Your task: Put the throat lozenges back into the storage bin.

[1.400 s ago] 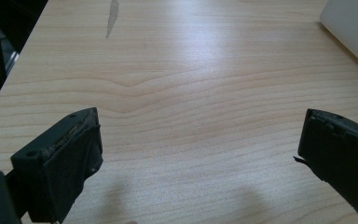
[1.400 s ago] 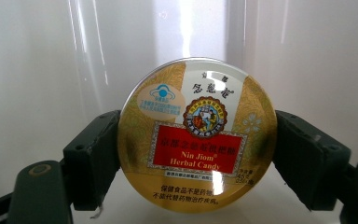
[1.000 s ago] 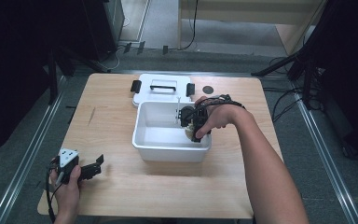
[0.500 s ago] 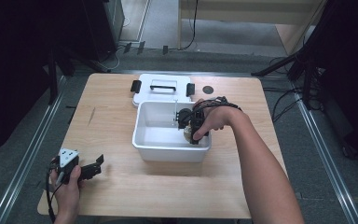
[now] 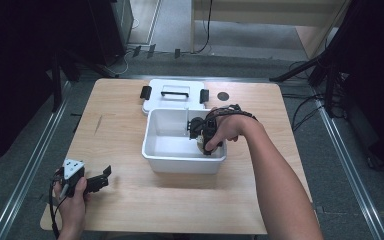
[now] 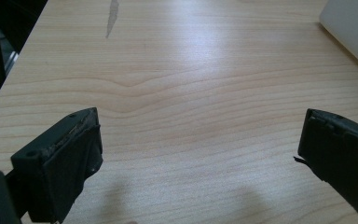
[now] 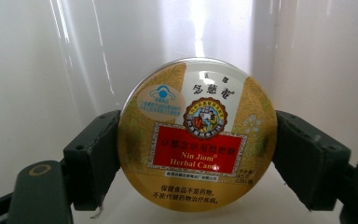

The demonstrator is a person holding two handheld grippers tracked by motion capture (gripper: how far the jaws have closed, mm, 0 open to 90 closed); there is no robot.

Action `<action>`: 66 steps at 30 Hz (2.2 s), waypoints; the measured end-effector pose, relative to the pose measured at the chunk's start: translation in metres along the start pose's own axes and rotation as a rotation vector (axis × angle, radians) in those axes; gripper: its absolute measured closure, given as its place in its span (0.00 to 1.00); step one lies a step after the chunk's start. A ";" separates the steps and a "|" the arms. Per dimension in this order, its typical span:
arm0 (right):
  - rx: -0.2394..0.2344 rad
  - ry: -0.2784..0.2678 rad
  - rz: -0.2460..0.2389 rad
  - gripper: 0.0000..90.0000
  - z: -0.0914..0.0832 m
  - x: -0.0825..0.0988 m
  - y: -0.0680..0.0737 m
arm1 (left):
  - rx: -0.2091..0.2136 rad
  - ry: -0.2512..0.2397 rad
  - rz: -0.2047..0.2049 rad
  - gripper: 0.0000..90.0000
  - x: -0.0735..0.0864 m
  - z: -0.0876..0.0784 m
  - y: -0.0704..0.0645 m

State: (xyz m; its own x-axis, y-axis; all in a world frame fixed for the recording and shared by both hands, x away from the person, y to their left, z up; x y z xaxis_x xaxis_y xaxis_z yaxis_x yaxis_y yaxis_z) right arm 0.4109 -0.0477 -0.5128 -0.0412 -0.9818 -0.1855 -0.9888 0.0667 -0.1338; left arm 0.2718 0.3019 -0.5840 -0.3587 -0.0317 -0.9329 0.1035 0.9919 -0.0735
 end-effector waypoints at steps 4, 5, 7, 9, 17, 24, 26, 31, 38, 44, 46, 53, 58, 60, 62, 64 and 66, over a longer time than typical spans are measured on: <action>-0.012 0.023 -0.015 0.23 0.006 -0.001 0.002 | 0.001 0.000 0.001 0.00 0.000 0.000 0.000; -0.015 0.025 -0.018 0.23 0.007 -0.001 0.002 | 0.001 -0.001 -0.001 0.00 0.000 0.000 0.000; -0.016 0.032 -0.027 0.23 0.009 -0.001 0.002 | 0.001 0.000 0.000 0.00 0.000 0.000 0.000; -0.011 0.044 -0.039 0.23 0.011 0.001 0.002 | 0.002 -0.001 0.000 0.00 0.000 0.000 0.000; -0.002 0.062 -0.059 0.24 0.017 0.002 -0.001 | 0.002 0.000 0.000 0.00 0.000 0.000 0.000; 0.016 0.074 -0.048 0.23 0.019 0.002 -0.002 | 0.002 0.001 0.001 0.00 0.000 0.000 0.000; 0.014 0.081 -0.049 0.23 0.021 0.003 -0.001 | 0.003 0.000 -0.001 0.00 0.000 0.000 0.000; 0.005 0.096 -0.044 0.23 0.021 0.003 -0.001 | 0.004 -0.001 -0.008 0.00 0.000 0.000 0.001; -0.002 0.084 -0.047 0.23 0.023 0.004 -0.001 | 0.006 0.000 -0.008 0.00 0.000 0.000 0.000; 0.008 0.086 -0.071 0.23 0.023 0.005 -0.001 | 0.005 -0.001 -0.006 0.00 0.000 0.000 0.000; 0.010 0.084 -0.071 0.22 0.023 0.005 0.000 | 0.005 0.000 -0.007 0.00 0.000 0.000 0.000; 0.021 0.064 -0.074 0.26 0.022 0.005 -0.001 | 0.006 0.001 -0.009 0.00 0.000 0.000 0.000; 0.015 0.037 -0.070 0.34 0.021 0.004 -0.001 | 0.007 0.001 -0.009 0.00 0.000 0.000 0.000; 0.015 0.041 -0.070 0.35 0.019 0.004 0.000 | 0.007 0.002 -0.008 0.00 0.000 0.000 0.000; -0.002 0.035 -0.059 0.35 0.016 0.004 0.002 | 0.007 0.001 -0.008 0.00 0.000 0.000 0.000; -0.008 0.027 -0.056 0.36 0.014 0.003 0.002 | 0.007 0.001 -0.007 0.00 0.000 0.000 0.000; -0.008 0.023 -0.050 0.37 0.012 0.002 0.002 | 0.007 0.000 -0.005 0.00 0.000 0.000 0.000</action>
State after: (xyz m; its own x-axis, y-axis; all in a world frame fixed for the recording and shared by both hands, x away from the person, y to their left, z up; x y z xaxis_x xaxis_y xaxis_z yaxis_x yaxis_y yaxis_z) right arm 0.4102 -0.0474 -0.5247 0.0048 -0.9877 -0.1563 -0.9907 0.0165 -0.1349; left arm 0.2721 0.3019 -0.5841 -0.3589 -0.0372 -0.9326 0.1076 0.9909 -0.0809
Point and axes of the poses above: each handheld gripper's, and its own axes: z roughly forward along the jaws, x roughly out of its underside, y roughly to its left, the point moved 6 cm from there along z, roughly forward along the jaws, and after that the axes turned 12 degrees about -y, right-handed, at the moved point
